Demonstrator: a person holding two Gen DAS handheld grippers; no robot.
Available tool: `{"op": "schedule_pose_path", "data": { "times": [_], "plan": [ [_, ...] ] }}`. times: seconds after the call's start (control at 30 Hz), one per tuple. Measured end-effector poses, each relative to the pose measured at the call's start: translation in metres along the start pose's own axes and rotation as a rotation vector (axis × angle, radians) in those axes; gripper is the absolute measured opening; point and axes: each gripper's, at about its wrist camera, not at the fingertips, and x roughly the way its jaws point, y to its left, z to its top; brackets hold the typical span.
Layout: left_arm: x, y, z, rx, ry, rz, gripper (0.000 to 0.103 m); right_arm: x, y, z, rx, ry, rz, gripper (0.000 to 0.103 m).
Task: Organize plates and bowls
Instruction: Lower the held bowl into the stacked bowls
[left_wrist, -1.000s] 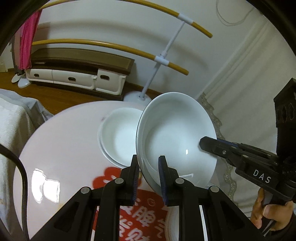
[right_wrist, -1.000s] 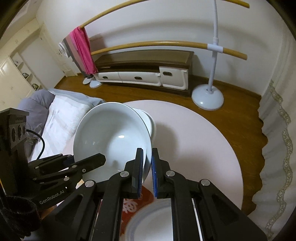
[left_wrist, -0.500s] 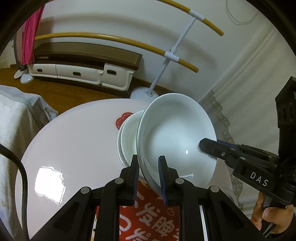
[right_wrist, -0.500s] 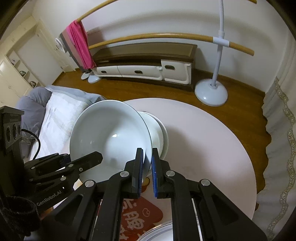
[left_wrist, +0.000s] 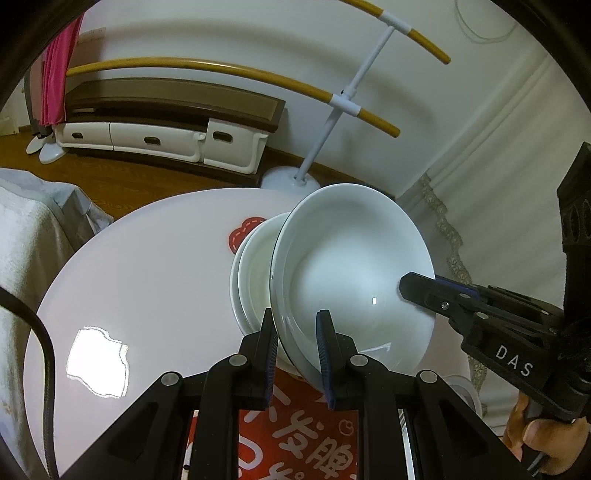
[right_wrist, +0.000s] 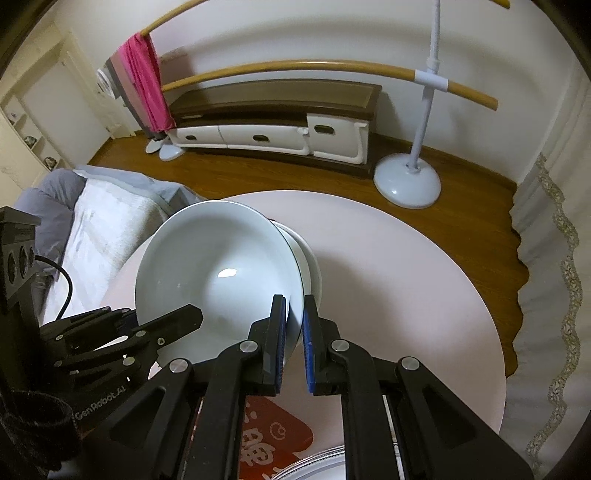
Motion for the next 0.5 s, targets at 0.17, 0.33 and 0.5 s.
{"op": "schedule_pose_path", "data": {
  "times": [0.17,0.33,0.5],
  "plan": [
    [0.002,0.0,0.002,-0.002,0.001,0.0,0.016,0.003,0.002,0.002,0.002,0.003,-0.033,0.009],
    [0.004,0.004,0.003,-0.008,0.005,-0.003,0.017,0.008,0.004,0.003,0.01,0.018,-0.056,0.011],
    [0.005,0.004,0.003,-0.008,0.001,0.0,0.017,0.014,0.004,0.005,0.023,0.034,-0.069,0.013]
  ]
}}
